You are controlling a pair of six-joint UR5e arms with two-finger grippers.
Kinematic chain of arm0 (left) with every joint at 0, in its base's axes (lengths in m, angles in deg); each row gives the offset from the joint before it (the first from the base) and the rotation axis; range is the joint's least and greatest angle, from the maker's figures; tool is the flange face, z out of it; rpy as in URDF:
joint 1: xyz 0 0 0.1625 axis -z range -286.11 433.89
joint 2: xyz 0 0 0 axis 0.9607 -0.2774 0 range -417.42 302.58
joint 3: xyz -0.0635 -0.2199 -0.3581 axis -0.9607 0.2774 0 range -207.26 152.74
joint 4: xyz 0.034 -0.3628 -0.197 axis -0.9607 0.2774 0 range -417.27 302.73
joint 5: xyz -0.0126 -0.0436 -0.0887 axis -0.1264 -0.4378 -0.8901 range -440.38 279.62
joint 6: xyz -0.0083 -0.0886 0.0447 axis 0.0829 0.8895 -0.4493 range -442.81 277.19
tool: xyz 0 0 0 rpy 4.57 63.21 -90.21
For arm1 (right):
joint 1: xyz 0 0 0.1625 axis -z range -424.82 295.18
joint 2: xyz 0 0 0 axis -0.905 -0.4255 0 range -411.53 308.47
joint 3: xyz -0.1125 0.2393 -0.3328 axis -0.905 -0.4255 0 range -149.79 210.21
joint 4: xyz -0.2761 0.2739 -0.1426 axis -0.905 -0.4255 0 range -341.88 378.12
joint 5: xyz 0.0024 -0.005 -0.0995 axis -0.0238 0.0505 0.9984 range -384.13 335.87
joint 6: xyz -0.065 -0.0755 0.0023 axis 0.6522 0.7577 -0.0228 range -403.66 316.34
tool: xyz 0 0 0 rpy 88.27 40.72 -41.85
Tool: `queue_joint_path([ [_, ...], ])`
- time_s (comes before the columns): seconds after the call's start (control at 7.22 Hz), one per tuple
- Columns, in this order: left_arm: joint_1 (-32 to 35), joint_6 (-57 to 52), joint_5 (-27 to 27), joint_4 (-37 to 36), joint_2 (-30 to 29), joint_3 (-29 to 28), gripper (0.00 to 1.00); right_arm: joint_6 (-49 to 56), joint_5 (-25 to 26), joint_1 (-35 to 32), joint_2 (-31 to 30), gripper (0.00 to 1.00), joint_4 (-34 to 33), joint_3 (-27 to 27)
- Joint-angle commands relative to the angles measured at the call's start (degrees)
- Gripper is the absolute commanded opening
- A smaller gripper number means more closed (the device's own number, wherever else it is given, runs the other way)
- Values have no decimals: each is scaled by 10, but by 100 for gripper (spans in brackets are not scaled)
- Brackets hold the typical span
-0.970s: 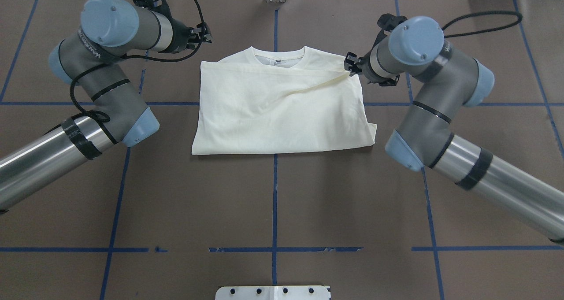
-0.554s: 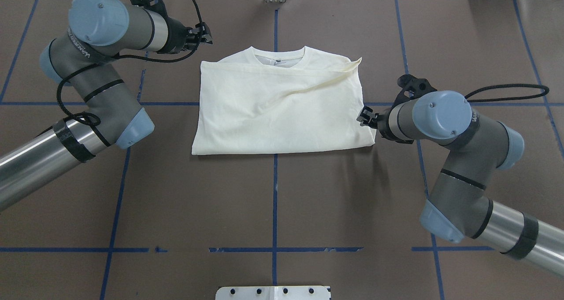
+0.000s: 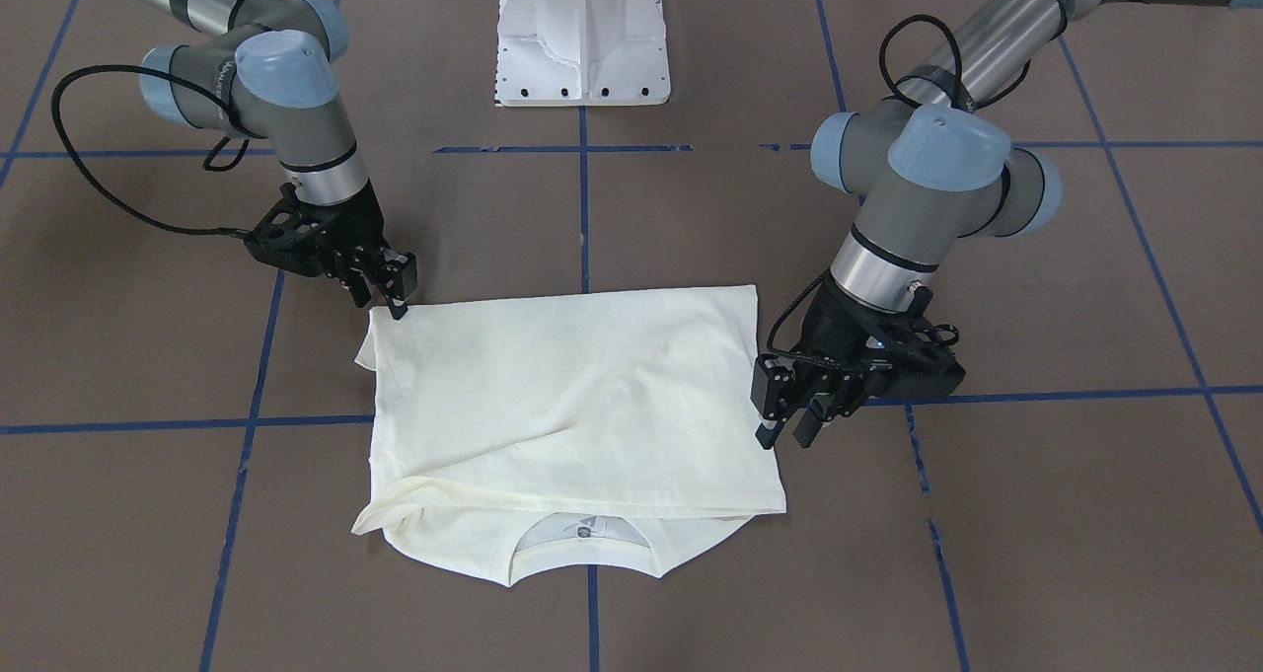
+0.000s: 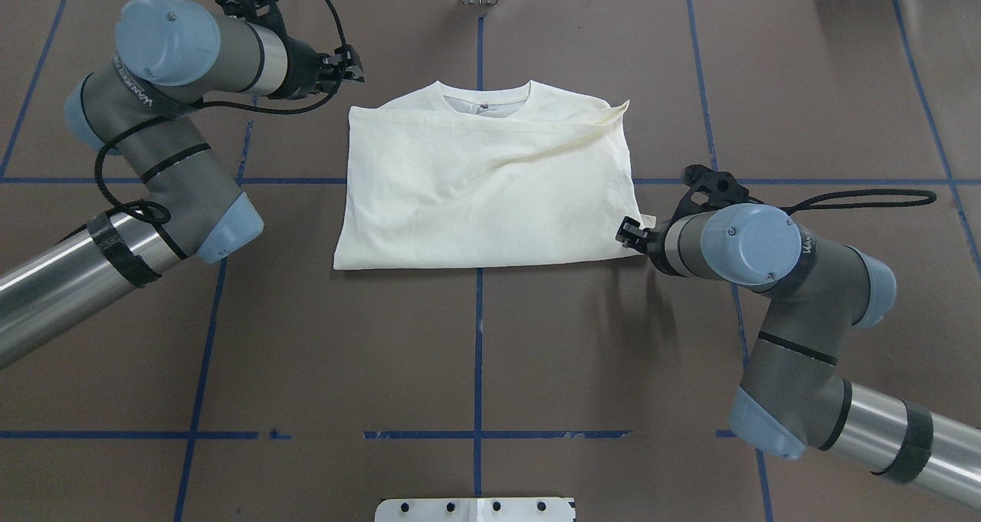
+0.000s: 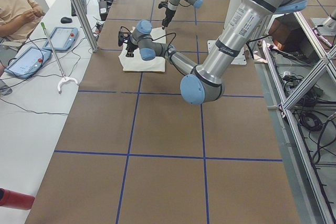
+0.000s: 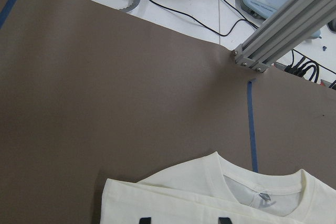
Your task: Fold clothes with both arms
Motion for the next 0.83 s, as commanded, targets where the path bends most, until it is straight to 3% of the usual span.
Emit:
queue_joint_path([
  [0.0,0,-1,0,2,8,2,53,1,0,-2,-1,5,1,-4],
  [0.28,-1,-1,0,1,8,2,53,2,-5,-4,-3,0,0,12],
  [0.55,0,0,0,2,8,2,53,-1,-20,-4,-48,0,0,85],
  [0.69,0,13,0,2,7,11,54,-34,-54,2,-125,0,0,189],
])
